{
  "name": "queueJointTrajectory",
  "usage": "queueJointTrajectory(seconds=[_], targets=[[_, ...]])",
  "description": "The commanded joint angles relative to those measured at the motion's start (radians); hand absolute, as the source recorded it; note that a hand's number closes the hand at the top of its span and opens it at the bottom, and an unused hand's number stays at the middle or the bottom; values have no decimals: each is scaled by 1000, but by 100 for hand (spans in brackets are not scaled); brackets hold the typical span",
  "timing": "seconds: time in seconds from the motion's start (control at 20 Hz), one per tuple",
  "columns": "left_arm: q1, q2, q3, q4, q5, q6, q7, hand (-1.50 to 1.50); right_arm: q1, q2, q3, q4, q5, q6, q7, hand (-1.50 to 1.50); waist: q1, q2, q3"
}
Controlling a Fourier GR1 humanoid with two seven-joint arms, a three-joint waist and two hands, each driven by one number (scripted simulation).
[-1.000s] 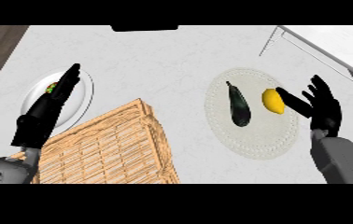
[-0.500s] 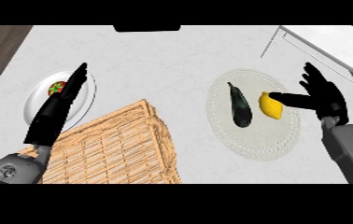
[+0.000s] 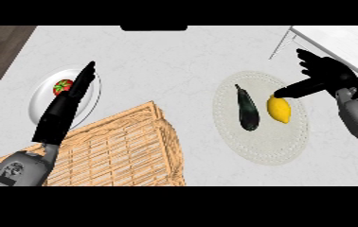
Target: Pick the eggplant from the placemat and place it in the tiered shelf
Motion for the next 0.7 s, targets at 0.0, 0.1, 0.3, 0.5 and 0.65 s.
queueJointTrajectory(seconds=[0.0,0.1,0.3,0.5,0.65], targets=[[28,-136,-36,29,42,29,-18,0,-101,-51,77,-6,7,180,147,-150,7,16,-32],[7,-128,-29,55,58,19,-19,0,-139,-34,114,-16,21,206,221,-150,-1,16,-32],[-5,-154,-41,84,55,60,-37,0,-190,17,130,8,26,231,285,-150,-7,16,-30],[-15,-137,-40,82,62,75,-21,0,-242,42,122,8,29,238,352,-150,-14,11,-29],[38,-119,-55,53,81,68,-52,0,-238,45,112,-19,33,217,381,-150,-15,6,-29]])
